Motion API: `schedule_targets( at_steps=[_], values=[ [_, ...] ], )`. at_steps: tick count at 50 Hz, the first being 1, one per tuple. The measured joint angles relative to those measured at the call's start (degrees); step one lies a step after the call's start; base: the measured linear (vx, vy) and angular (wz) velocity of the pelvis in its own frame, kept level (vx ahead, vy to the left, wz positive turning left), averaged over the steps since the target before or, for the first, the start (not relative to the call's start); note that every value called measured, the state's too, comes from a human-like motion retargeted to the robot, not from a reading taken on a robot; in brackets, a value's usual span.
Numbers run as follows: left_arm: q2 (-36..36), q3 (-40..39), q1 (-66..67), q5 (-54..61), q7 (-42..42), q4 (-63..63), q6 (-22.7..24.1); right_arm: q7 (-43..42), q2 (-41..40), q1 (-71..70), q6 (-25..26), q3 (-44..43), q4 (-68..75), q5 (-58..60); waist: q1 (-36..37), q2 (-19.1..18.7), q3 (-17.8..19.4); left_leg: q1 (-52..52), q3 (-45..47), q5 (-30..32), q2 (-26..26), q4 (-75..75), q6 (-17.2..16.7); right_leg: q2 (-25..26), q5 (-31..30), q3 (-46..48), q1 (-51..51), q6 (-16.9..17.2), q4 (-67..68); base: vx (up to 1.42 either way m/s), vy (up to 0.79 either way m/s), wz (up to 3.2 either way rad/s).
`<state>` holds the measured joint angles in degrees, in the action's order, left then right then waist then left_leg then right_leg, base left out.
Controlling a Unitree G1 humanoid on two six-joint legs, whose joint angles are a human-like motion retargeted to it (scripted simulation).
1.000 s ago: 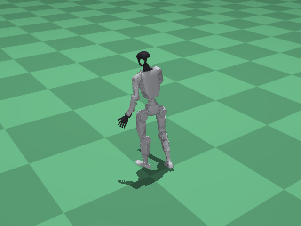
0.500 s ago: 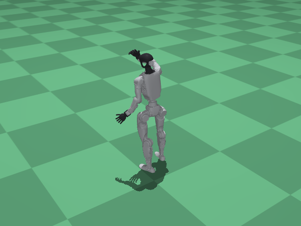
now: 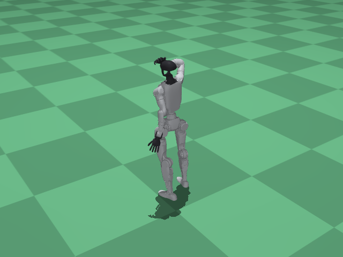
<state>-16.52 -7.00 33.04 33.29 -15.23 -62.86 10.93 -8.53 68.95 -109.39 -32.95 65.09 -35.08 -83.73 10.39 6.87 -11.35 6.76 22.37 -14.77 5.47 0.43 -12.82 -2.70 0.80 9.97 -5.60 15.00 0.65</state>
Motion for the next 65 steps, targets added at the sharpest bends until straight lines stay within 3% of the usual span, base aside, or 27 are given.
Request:
schedule_targets(
  at_steps=[10, 26, 42, 51, 58, 65],
  values=[
    [-0.14, -2.91, 1.19, 2.19, -0.74, 0.91, 0.19, 5.14, 5.77, -6.28, -0.53, 11.28, -1.11, -8.57, -0.14, 0.11, -5.04, 3.12, 0.36, -0.62, -0.40, 0.39, 1.87, -1.21, 3.35, 0.30, 2.69, 0.00, 2.06, 0.22, 0.01, 0.05],
    [0.43, -5.50, -4.26, 5.92, -3.49, 0.75, 0.54, 3.75, 6.28, -10.92, -1.10, 12.98, -0.88, -6.14, -0.02, -0.30, -7.94, 7.90, 2.45, 0.59, -0.94, 0.45, 3.71, -1.63, 5.46, -0.51, 6.59, 0.00, 2.85, 0.15, -0.01, -0.10],
    [1.32, -5.41, -7.05, 6.25, -2.80, 2.03, 1.23, 3.12, 5.92, -12.68, -1.44, 13.15, -1.22, -4.44, -1.96, -1.55, -6.54, 6.84, 3.74, 3.01, -0.77, 0.50, 3.04, -1.33, 4.34, -0.68, 5.33, 0.00, 2.37, 0.02, 0.00, 0.00],
    [0.43, -4.65, -5.42, 6.16, -3.07, 1.88, 0.83, 2.70, 7.09, -14.96, -1.45, 15.04, -0.96, -4.13, -0.67, 0.19, -3.24, 4.04, 2.04, 5.53, -0.47, 6.72, 3.63, -1.73, 2.34, -3.53, 4.74, 0.00, 2.17, 0.00, -0.05, -0.17],
    [-0.23, -5.64, -4.00, 6.63, -2.38, 3.50, 0.71, 2.97, 8.48, -14.48, -0.85, 15.13, -1.06, -4.35, 0.73, 1.81, -0.31, -3.32, 1.10, 1.91, 2.29, 16.14, 5.05, -2.01, 2.07, -5.42, 4.58, 0.00, 2.41, 0.00, -0.03, -0.09],
    [-0.12, -5.83, -3.72, 6.29, -2.18, 3.73, 0.60, 2.39, 8.93, -13.41, -0.96, 15.06, -0.73, -3.41, 0.45, -0.06, 0.48, -4.75, 5.86, -0.16, 4.37, 11.40, 3.85, -1.38, 1.98, -3.72, 3.96, 0.00, 2.85, -0.03, 0.12, 0.09]
  ],
)
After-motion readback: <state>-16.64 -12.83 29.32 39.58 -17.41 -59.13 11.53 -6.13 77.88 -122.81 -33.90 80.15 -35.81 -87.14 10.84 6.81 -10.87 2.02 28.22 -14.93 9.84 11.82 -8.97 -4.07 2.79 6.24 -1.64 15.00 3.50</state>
